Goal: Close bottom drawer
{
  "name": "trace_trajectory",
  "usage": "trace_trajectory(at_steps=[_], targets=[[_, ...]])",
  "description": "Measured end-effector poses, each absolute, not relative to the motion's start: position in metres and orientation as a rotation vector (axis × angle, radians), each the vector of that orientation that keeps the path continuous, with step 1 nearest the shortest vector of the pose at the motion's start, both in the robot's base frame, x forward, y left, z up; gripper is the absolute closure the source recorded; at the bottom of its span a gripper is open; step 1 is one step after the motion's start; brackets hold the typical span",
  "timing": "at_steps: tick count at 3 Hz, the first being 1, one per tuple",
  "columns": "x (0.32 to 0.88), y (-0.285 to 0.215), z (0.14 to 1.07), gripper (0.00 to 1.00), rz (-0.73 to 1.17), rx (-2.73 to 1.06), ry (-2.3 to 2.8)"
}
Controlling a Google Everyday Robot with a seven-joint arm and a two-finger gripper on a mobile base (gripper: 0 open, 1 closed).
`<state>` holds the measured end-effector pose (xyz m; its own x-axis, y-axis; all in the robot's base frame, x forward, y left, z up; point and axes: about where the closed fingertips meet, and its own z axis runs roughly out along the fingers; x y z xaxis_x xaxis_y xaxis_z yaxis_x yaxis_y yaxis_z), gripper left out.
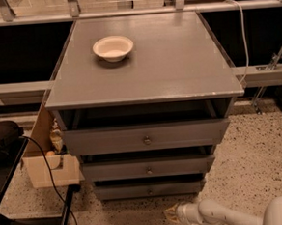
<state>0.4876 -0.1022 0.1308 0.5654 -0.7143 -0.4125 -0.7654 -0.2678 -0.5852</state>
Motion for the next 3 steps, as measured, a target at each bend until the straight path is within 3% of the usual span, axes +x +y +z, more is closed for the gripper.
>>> trace_trajectory(at_steps=[2,3], targets=[[0.4875,-0.1021,0.1307,0.00,0.084,-2.025,1.183],[0.4875,-0.1021,0.1307,0.00,0.084,-2.025,1.183]])
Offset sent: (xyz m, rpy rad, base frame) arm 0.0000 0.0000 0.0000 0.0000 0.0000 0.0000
